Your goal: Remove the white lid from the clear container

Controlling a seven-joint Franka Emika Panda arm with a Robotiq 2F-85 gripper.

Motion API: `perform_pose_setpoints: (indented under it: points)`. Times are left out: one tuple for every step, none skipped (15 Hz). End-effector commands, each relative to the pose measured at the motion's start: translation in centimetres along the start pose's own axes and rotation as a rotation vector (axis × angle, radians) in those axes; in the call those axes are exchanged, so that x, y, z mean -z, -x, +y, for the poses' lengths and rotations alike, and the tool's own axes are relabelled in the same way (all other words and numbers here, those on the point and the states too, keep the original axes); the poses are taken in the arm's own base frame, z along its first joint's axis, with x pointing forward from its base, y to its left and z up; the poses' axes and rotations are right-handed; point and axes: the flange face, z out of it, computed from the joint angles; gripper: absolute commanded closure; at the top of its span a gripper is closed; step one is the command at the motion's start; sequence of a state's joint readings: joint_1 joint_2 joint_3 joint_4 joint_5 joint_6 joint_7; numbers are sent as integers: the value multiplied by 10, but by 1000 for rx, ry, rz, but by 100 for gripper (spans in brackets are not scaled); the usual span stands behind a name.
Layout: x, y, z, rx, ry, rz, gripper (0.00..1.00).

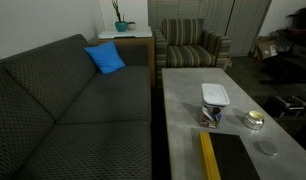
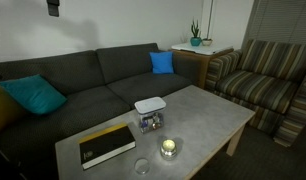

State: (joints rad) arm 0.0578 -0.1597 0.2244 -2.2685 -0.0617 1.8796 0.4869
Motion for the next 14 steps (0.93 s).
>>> perform_pose_setpoints:
  points:
    - [-17, -23, -14, -17, -42, 70, 0]
    - [-22, -31, -17, -17, -61, 82, 0]
    - [-28, -40, -20, -15, -90, 90, 0]
    - [-36, -49, -23, -26, -113, 104, 0]
    - [-44, -57, -26, -27, -136, 109, 0]
    - [-52, -66, -28, -42, -156, 119, 0]
    - [-60, -74, -30, -45, -170, 124, 0]
    - [-72, -88, -32, -33, -165, 93, 0]
    - [-81, -98, -34, -28, -164, 63, 0]
    - [-67, -74, -27, -39, -148, 99, 0]
    - [-75, -82, -28, -39, -149, 82, 0]
    - [-81, -89, -30, -40, -150, 71, 0]
    - [-85, -94, -31, -40, -151, 66, 0]
    - [-86, -96, -32, -40, -152, 65, 0]
